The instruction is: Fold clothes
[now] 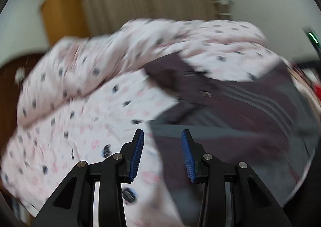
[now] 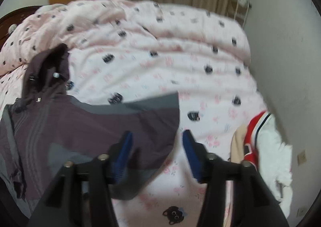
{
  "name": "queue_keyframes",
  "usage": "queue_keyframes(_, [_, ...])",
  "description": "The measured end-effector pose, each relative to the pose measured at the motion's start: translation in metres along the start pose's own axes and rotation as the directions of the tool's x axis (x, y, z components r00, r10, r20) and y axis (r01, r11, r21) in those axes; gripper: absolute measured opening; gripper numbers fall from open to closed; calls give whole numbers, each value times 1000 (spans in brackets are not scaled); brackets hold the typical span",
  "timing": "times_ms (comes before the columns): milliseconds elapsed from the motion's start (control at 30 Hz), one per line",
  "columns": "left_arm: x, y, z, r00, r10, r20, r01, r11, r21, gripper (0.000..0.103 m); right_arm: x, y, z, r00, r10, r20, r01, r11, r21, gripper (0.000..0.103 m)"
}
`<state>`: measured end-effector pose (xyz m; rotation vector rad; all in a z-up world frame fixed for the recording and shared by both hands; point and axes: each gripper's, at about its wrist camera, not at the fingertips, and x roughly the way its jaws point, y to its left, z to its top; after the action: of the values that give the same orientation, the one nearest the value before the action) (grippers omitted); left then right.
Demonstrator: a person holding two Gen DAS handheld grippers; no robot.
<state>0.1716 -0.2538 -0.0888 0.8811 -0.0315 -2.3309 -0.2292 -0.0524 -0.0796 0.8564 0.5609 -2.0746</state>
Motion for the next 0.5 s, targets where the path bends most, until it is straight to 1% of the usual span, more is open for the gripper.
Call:
queue_keyframes(33, [-9,-17,-3,1000,-14,17,13,999,45,39,-9,6,0,1000,2,20,-1,1000,-21,60])
queue_keyframes(67, [-14,-33,-8,999,-32,22,30,996,81,44,-15,13,-1,1000,5,31,-3,999,-42,61])
queue_keyframes(100, [-17,-53,-15,999,-46,25,42,991,127,47,-21,20,-2,999,13,39,-10,998,-64,61])
queue_keyframes(133, [-19,-71,-21,998,-52,26,47,984,175,49,-26,28,-4,999,30,41,-26,996,-88,61])
queue_keyframes(200, [-13,-106,-34,1000,-21,20,14,959,283,49,-34,42,-8,997,61,37,-56,991,-125,61])
queue_keyframes(233, [-7,-122,-43,1000,9,9,-12,940,340,49,-39,51,-11,996,81,35,-75,986,-146,61])
queue_keyframes(300, [1,-142,-54,999,51,3,-48,913,406,49,-47,59,-16,994,105,36,-98,982,-160,61])
queue_keyframes(367, [11,-155,-59,996,92,6,-85,894,441,50,-55,68,-21,991,129,37,-120,977,-173,61])
queue_keyframes(467, [21,-163,-58,992,123,10,-114,882,458,53,-65,74,-28,986,161,37,-152,973,-176,62])
queue_keyframes(500, [22,-164,-57,993,119,9,-110,882,458,54,-66,75,-31,986,166,34,-158,971,-178,62])
